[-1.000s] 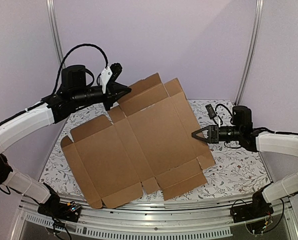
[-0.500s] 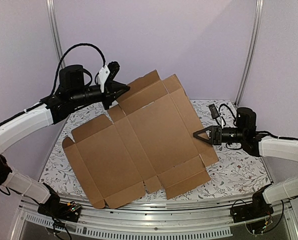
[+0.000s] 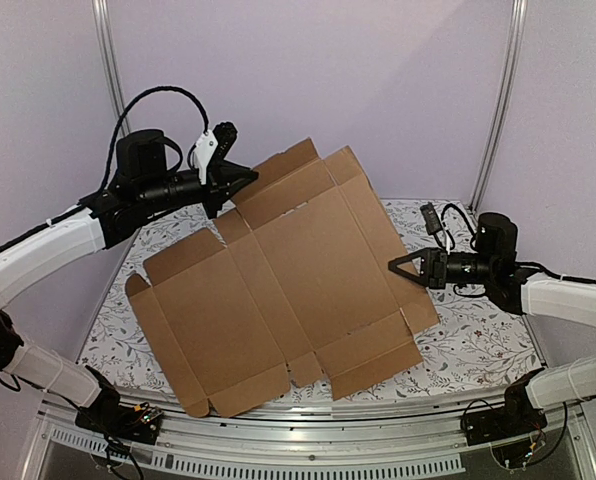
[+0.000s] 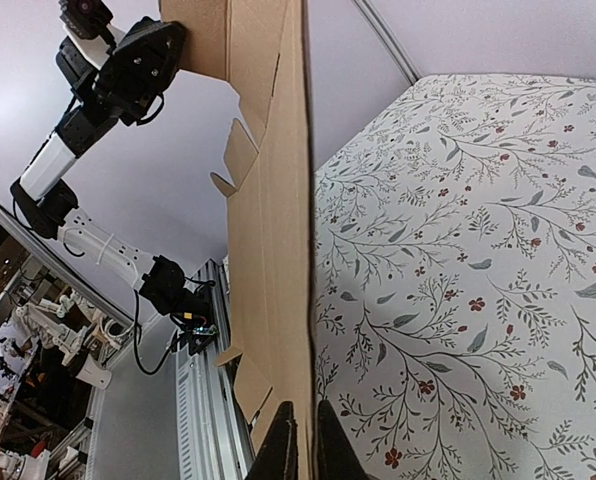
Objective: Fold the paper box
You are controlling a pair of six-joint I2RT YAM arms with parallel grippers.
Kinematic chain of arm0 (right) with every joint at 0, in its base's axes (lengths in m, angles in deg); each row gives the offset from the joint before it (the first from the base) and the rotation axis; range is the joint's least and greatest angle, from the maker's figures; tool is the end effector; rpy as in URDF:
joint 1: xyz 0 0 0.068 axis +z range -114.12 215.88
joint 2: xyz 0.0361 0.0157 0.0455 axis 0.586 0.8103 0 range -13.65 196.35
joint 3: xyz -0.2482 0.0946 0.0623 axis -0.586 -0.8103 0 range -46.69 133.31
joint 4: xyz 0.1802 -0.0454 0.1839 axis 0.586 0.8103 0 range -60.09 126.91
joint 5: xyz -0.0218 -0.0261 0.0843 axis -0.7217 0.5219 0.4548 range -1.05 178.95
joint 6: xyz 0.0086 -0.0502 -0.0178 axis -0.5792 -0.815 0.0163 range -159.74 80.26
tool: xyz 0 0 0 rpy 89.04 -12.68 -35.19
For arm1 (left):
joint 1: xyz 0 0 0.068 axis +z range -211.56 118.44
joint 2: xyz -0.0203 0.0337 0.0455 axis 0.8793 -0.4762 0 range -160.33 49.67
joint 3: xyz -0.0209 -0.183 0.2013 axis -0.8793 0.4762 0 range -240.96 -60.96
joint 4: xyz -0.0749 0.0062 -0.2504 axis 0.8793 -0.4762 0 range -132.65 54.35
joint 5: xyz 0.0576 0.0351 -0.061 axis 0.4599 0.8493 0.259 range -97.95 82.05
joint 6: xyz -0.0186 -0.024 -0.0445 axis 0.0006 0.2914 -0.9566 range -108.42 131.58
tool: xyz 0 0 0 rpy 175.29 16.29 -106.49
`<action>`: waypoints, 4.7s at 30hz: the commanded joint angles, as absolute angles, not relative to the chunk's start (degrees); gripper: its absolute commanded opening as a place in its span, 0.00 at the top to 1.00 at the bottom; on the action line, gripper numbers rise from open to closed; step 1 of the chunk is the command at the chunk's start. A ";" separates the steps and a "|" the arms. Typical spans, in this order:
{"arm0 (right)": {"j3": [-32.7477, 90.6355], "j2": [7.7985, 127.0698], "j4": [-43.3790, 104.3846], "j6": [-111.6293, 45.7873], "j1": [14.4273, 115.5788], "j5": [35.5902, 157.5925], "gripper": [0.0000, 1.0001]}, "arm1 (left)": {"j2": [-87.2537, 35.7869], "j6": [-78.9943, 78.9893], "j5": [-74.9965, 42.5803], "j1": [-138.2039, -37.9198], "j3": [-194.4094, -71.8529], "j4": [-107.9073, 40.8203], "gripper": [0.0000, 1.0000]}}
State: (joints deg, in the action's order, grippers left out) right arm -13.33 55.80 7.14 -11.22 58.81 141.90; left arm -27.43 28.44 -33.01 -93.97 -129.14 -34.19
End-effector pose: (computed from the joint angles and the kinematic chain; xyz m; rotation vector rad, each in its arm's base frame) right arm 0.2224 0.1250 0.2429 -0.6273 1.8526 1.4414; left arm 0.2602 -0.1830 0.3783 1.0042 1.3988 -0.5727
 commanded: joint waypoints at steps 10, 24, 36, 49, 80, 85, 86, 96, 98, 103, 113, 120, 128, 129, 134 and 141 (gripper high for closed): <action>-12.70 54.47 6.94 -11.22 59.60 141.77 0.91 | -26.32 27.60 -33.70 -92.85 -128.20 -33.18 1.00; -12.20 51.64 10.31 -12.29 59.59 141.25 0.92 | -26.42 27.90 -34.31 -92.76 -128.20 -33.60 1.00; -11.18 51.39 13.49 -13.28 59.56 141.42 1.00 | -26.39 27.84 -34.24 -92.76 -128.20 -33.65 1.00; 0.66 50.54 35.23 -22.65 61.26 128.68 1.00 | -26.20 27.72 -27.31 -92.76 -128.18 -33.45 0.71; 38.96 80.55 74.79 -46.38 64.39 92.00 1.00 | -2.97 -4.02 -7.49 -95.33 -112.50 -50.62 0.39; 43.74 84.26 75.13 -55.33 67.01 90.46 1.00 | 0.52 -5.47 -6.47 -97.06 -110.06 -53.05 0.42; 44.54 85.14 74.98 -58.16 67.55 89.84 1.00 | 1.14 -5.81 -6.08 -97.35 -109.60 -53.61 0.42; 51.59 91.69 75.19 -73.53 69.95 90.89 1.00 | 6.02 -9.09 -4.38 -99.13 -105.51 -55.51 0.44; 52.70 92.35 75.11 -75.59 70.11 91.15 1.00 | 6.28 -9.85 -4.30 -99.35 -104.83 -55.43 0.44; 55.96 93.99 74.86 -79.01 70.17 93.18 1.00 | 4.11 -11.63 -9.56 -99.83 -103.50 -51.89 0.44; 55.77 91.43 75.53 -84.79 72.64 101.22 1.00 | -4.31 -14.52 -16.99 -101.41 -105.52 -42.57 0.44; 49.71 86.60 73.12 -87.14 77.42 99.24 1.00 | -8.80 -14.05 -13.56 -101.64 -111.84 -42.90 0.46; 43.46 80.48 67.90 -87.21 81.18 95.40 1.00 | -11.77 -13.22 -6.05 -101.48 -121.08 -49.45 0.67; 42.96 79.92 67.49 -86.99 81.36 95.04 1.00 | -12.38 -12.87 -5.62 -101.47 -121.83 -50.18 0.73; 39.83 77.43 65.27 -86.46 82.84 93.42 1.00 | -14.46 -12.27 -4.43 -101.29 -124.63 -54.90 1.00; 37.60 75.58 63.34 -85.57 83.47 91.62 1.00 | -17.26 -13.26 -4.88 -101.20 -126.94 -61.04 1.00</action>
